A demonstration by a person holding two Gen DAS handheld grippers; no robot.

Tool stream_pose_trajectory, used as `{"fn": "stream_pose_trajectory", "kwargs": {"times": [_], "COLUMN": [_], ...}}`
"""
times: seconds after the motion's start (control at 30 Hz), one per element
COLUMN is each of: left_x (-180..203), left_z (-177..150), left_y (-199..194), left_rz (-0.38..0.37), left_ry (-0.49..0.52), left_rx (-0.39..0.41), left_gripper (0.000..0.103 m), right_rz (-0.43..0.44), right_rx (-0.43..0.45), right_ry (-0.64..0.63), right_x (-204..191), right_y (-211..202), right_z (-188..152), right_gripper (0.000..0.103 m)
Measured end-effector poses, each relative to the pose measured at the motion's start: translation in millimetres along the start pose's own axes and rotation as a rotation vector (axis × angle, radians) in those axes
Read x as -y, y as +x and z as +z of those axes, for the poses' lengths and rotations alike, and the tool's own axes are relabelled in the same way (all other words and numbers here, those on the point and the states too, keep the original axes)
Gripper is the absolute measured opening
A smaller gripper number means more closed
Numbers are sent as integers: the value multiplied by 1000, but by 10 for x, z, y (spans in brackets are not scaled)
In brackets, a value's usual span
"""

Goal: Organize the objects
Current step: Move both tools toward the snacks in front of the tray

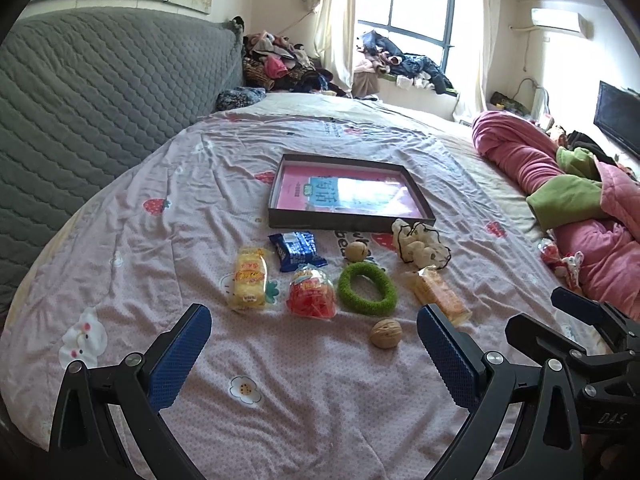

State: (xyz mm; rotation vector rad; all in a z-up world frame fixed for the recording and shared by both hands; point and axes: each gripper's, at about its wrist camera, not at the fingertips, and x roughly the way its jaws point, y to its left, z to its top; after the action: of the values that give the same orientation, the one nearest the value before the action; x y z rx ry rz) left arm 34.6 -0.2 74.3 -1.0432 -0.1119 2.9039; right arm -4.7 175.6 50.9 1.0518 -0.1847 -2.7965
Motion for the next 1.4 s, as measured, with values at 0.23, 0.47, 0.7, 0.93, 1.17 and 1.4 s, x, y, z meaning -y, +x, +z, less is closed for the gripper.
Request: {"fn": "stream_pose_trajectory", "kwargs": {"times": [0.23, 0.47, 0.7, 0.93, 1.17, 1.4], "left_x": [46, 63, 40, -20, -80, -44], "left_z": [55, 83, 139, 437, 551, 621], "left_y": [-57, -54, 11, 141, 381, 483], "left_rz": [-5, -8, 1, 28, 14, 42], "left_ry": [16, 15, 14, -11, -56, -22], "left_rx": [20, 20, 15, 8, -36, -25], "left_gripper": [102, 103, 103, 103, 103, 103], "right_rz": [3, 4, -2, -23, -24, -19], "right_rx": [15, 18, 17, 20, 8, 3], "right_ry": [-2, -10, -9, -33, -37, -21], "right_x": [7, 11, 24, 43, 83, 132], "right_y": [-45, -55, -36, 17, 182, 276], "right_z": [37, 51, 68, 291, 436, 525], "right_gripper": [103, 103, 103, 103, 103, 103]}}
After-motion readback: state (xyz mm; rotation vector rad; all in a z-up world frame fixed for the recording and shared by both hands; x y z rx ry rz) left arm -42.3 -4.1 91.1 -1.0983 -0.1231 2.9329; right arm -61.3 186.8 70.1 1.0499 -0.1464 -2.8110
